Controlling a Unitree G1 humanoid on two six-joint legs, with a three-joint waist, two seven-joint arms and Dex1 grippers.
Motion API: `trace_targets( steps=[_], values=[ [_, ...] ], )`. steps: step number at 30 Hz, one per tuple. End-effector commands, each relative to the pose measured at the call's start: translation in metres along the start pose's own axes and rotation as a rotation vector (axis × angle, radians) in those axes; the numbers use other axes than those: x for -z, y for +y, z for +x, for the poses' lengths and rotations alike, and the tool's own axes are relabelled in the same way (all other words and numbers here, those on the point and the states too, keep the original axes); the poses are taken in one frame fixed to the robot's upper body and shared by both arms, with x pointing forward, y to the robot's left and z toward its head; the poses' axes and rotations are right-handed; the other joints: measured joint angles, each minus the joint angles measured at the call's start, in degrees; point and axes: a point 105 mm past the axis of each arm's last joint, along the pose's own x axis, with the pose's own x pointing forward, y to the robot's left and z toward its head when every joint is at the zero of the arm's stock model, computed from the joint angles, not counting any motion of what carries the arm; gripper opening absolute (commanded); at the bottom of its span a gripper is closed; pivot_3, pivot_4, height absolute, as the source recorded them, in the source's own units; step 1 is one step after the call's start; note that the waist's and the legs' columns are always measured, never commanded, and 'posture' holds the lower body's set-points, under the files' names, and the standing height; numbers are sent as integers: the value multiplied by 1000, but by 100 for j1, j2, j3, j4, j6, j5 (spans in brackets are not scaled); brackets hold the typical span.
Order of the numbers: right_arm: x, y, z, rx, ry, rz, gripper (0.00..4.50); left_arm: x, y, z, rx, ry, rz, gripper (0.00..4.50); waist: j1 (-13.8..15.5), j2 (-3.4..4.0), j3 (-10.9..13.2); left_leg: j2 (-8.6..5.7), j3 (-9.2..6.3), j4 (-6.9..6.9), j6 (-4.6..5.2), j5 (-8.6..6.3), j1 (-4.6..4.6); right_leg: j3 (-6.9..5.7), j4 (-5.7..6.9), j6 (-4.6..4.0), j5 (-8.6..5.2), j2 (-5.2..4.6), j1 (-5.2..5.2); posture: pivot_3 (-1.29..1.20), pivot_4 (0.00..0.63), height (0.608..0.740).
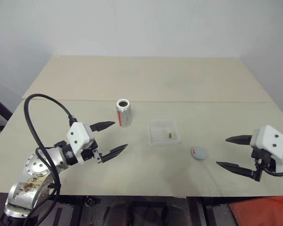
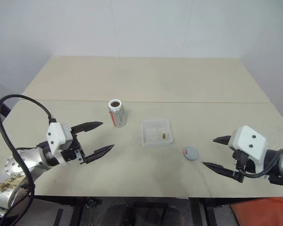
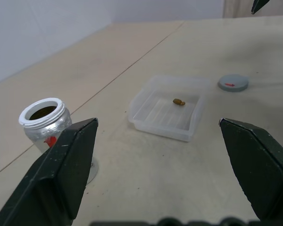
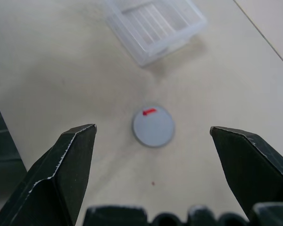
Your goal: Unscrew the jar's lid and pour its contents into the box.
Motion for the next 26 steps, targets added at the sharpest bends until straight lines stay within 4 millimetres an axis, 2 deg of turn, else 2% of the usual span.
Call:
trace_targets(
  steps=[1,5,12,22,26],
  values=[
    [-5,1,-10,30,-9,-33,4500,-2,5,0,-13,-13,52,4480,9,0,0,0,0,-1,0,0,0,0,0,0,0,0,0,0,150,740],
    [-7,-2,-10,76,-22,-17,4500,-2,9,4,-42,-3,110,4480,21,-1,1,-1,1,-2,0,-1,-2,1,-3,0,0,0,0,0,150,740],
    [-6,-8,-9,85,-14,-21,4500,-1,9,0,-56,10,107,4480,22,-1,1,0,0,-4,-1,-1,-1,3,-2,-1,0,0,-1,0,150,740],
    [-11,-15,20,30,-78,-36,4500,-1,43,-22,-264,60,185,4480,-8,-1,2,0,1,-6,0,-1,0,4,-2,-2,-1,-1,-2,0,150,740],
    [-12,-20,28,-1,-89,-56,4500,-5,41,-33,-268,72,182,4480,-21,-1,2,0,2,-8,-1,-1,1,3,-4,-2,-1,-1,-3,0,150,740]
  ],
)
